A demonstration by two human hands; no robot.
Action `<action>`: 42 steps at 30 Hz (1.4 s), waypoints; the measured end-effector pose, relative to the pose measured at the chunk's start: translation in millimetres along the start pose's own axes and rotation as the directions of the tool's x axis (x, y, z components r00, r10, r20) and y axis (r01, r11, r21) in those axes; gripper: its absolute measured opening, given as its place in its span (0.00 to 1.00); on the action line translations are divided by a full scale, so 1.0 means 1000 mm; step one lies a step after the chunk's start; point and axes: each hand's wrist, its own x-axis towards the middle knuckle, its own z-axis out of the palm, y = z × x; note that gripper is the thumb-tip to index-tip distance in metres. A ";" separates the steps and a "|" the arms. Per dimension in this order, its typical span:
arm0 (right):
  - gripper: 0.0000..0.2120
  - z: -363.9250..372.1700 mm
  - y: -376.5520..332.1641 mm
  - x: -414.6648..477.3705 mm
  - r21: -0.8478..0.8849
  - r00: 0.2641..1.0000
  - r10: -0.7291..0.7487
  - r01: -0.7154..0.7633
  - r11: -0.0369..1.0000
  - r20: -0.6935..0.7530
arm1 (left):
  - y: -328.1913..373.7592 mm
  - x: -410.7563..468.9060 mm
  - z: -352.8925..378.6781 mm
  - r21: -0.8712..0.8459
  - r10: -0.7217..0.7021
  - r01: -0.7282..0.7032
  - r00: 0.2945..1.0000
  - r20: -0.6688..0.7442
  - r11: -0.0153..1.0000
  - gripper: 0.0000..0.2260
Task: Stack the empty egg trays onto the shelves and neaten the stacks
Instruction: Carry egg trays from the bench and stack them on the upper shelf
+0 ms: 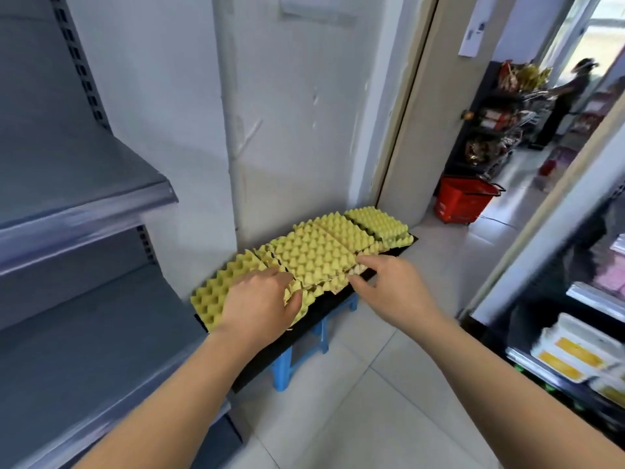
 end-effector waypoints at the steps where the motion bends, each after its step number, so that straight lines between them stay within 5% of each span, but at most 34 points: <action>1: 0.19 0.006 0.012 0.014 0.012 1.000 0.016 -0.017 1.000 0.008 | 0.001 0.012 0.014 -0.008 -0.015 0.016 1.000 0.020 1.000 0.16; 9: 0.21 0.075 0.082 0.152 0.020 0.992 0.073 -0.075 0.997 0.102 | -0.030 0.114 0.118 0.017 -0.169 0.170 0.958 0.231 0.985 0.19; 22: 0.22 0.179 0.189 0.345 0.100 0.958 0.138 -0.167 0.981 0.252 | -0.065 0.274 0.264 0.003 -0.395 0.447 0.787 0.474 0.894 0.21; 35: 0.26 0.327 0.302 0.489 0.137 0.872 -0.005 -0.071 0.988 0.489 | -0.102 0.335 0.445 0.222 -0.747 0.783 0.405 0.527 0.581 0.33; 42: 0.31 0.384 0.328 0.516 0.142 0.812 -0.002 -0.099 0.985 0.583 | -0.105 0.328 0.492 0.195 -0.826 0.877 0.309 0.471 0.439 0.39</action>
